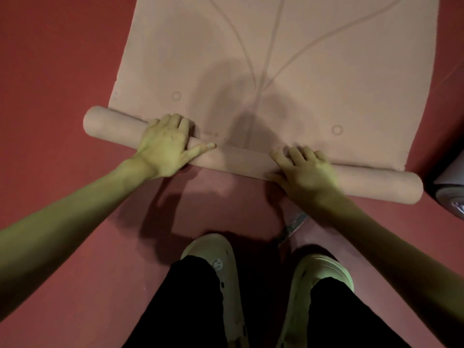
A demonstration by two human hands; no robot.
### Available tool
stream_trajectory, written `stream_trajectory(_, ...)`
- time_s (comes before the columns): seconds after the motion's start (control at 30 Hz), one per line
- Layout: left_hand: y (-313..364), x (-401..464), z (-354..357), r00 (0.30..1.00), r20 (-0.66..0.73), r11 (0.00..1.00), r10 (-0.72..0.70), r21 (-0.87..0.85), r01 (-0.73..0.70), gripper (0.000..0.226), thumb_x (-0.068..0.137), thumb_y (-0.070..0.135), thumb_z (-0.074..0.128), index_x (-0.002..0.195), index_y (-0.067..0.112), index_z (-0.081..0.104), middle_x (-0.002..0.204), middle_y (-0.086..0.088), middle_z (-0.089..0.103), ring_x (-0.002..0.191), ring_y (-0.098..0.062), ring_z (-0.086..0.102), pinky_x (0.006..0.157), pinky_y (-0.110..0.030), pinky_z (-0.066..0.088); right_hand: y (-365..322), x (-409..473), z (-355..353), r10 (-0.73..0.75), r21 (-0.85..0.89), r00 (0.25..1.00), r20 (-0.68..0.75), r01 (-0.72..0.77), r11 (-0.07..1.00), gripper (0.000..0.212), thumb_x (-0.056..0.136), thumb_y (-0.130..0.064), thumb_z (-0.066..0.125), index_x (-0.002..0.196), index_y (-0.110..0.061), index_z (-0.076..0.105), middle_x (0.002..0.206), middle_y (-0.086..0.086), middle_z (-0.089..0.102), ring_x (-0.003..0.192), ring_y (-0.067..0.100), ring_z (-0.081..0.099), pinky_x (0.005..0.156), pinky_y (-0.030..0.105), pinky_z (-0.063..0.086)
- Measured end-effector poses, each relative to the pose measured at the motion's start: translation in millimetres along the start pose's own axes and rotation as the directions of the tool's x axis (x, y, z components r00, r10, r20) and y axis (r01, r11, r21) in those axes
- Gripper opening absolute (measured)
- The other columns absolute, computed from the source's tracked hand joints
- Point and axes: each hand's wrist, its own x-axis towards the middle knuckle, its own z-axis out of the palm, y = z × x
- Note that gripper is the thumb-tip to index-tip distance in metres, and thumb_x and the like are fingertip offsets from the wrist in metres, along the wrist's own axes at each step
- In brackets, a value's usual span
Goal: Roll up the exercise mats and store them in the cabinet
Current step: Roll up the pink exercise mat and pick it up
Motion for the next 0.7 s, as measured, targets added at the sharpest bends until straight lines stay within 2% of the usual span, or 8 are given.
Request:
stream_trajectory(0.1,10,-9,2,0.99,-0.133,0.998,-0.043,-0.059,0.035,0.069,0.09,0.068,0.03,0.104,0.005,0.055,0.101,-0.019,0.052,0.092,-0.036,0.049,0.081,-0.047,0.037,2,1,-2,-0.012,0.018,1.0,-0.011,0.013,1.0,0.053,0.087,-0.051,0.041,0.115,-0.014,0.066,0.096,0.014,0.066,0.085,0.037,0.064,0.068,0.04,0.05)
stream_trajectory(0.17,16,-18,5,0.978,-0.209,0.995,0.002,-0.1,-0.023,0.059,0.095,0.06,0.034,0.108,0.006,0.054,0.105,-0.017,0.052,0.095,-0.035,0.049,0.085,-0.047,0.037,3,1,-3,-0.021,0.045,1.0,-0.009,0.021,0.999,0.052,0.089,-0.051,0.04,0.116,-0.014,0.065,0.097,0.014,0.066,0.085,0.037,0.063,0.068,0.04,0.049)
stream_trajectory(0.23,17,-27,9,0.966,-0.247,0.987,0.082,-0.117,-0.113,0.058,0.095,0.058,0.041,0.116,0.005,0.053,0.11,-0.018,0.052,0.101,-0.035,0.049,0.091,-0.047,0.035,5,1,-3,-0.02,0.065,1.0,-0.02,0.021,0.998,0.052,0.09,-0.051,0.039,0.118,-0.014,0.062,0.099,0.014,0.065,0.086,0.037,0.062,0.069,0.04,0.048)
stream_trajectory(0.33,13,-31,12,0.955,-0.236,0.974,0.18,-0.097,-0.207,0.066,0.091,0.061,0.045,0.123,0.003,0.053,0.117,-0.017,0.054,0.106,-0.034,0.049,0.095,-0.049,0.035,4,1,-3,-0.014,0.064,0.999,-0.033,0.016,0.998,0.051,0.091,-0.05,0.039,0.12,-0.014,0.062,0.099,0.014,0.063,0.085,0.036,0.06,0.068,0.039,0.047)
stream_trajectory(0.47,5,-16,2,0.938,-0.191,0.936,0.289,-0.148,-0.319,0.062,0.093,0.058,0.041,0.12,0.004,0.059,0.116,-0.012,0.061,0.103,-0.032,0.054,0.092,-0.043,0.039,2,-2,-5,0.047,0.104,0.997,-0.054,-0.041,0.994,0.053,0.093,-0.054,0.037,0.121,-0.016,0.06,0.1,0.015,0.055,0.084,0.033,0.055,0.068,0.038,0.042)
stream_trajectory(0.63,-6,11,-7,0.94,-0.062,0.887,0.337,-0.313,-0.339,0.064,0.089,0.066,0.039,0.118,0.013,0.06,0.112,-0.005,0.062,0.097,-0.027,0.056,0.09,-0.038,0.043,0,1,-11,0.072,0.07,0.988,-0.134,-0.063,0.996,0.053,0.095,-0.053,0.043,0.125,-0.012,0.057,0.111,0.021,0.052,0.093,0.034,0.05,0.075,0.04,0.035)
stream_trajectory(0.7,-11,23,-9,0.934,-0.016,0.863,0.356,-0.379,-0.335,0.074,0.085,0.075,0.034,0.114,0.012,0.062,0.109,-0.004,0.063,0.097,-0.025,0.056,0.089,-0.03,0.04,-1,1,-10,0.023,0.04,0.984,-0.177,-0.016,0.999,0.054,0.093,-0.053,0.048,0.126,-0.011,0.058,0.108,0.021,0.053,0.091,0.033,0.048,0.074,0.04,0.033)
